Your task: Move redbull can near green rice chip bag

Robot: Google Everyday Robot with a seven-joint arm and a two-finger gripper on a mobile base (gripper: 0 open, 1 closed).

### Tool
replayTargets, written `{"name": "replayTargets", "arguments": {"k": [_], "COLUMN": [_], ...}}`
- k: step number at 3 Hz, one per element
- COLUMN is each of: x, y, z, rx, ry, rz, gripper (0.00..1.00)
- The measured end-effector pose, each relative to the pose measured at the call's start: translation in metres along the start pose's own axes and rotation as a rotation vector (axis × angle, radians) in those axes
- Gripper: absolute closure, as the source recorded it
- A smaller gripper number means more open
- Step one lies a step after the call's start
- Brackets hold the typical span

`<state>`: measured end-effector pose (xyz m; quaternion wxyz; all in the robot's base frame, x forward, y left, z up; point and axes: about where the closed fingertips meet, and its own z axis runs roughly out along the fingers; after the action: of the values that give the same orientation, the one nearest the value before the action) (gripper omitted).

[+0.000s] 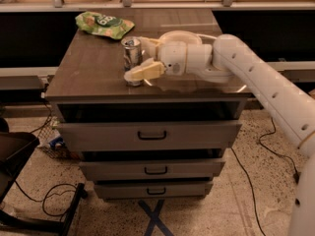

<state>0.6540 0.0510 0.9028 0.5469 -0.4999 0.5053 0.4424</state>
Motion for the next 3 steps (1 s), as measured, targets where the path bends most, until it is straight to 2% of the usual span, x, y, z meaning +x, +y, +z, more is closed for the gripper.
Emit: {"name": "replayTargets", "arguments": {"k": [1,2,3], "x": [-0.0118,-0.0116,-0.0124], "y": [0.0055,0.0064,0.0081], "z": [0.0185,0.0207,0.0244], "rx": [-0.039,-0.042,-0.049], "ry": [0.012,0.01,0.009], "rz": [-0.007,-0.006,-0.006], "gripper": [0.34,0.57,0.88]}}
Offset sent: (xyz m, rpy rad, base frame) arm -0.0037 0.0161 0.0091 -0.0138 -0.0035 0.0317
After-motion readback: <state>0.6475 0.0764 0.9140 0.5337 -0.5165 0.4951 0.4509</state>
